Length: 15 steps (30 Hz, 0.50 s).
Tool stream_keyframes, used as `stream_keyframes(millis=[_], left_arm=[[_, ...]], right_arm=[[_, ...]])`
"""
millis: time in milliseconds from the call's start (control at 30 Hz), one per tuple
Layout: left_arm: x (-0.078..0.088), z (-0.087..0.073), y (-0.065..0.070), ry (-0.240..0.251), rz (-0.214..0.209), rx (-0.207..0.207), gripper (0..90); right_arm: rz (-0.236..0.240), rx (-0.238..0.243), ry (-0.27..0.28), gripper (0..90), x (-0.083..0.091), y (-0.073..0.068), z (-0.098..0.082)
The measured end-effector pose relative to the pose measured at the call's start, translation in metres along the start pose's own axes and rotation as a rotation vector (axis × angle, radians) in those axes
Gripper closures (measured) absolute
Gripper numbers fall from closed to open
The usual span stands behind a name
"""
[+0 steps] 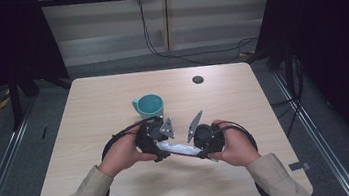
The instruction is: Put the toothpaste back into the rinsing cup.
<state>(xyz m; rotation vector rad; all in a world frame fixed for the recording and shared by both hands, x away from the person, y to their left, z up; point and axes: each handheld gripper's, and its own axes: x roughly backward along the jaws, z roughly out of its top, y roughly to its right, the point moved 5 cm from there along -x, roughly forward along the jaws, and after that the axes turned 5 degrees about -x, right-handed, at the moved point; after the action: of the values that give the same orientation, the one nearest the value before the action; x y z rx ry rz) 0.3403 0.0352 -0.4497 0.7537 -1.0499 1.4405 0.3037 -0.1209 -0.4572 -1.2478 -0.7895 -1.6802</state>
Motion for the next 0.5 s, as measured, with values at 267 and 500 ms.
stream_keyframes(millis=[267, 500], left_arm=[[-0.011, 0.002, 0.005, -0.002, -0.016, -0.025, 35.0], [-0.015, 0.002, 0.007, 0.000, -0.027, -0.059, 40.5]], right_arm=[[0.009, 0.014, 0.012, 78.2, 0.000, -0.002, 0.004], [0.016, 0.021, 0.024, 78.1, -0.001, -0.004, 0.006]])
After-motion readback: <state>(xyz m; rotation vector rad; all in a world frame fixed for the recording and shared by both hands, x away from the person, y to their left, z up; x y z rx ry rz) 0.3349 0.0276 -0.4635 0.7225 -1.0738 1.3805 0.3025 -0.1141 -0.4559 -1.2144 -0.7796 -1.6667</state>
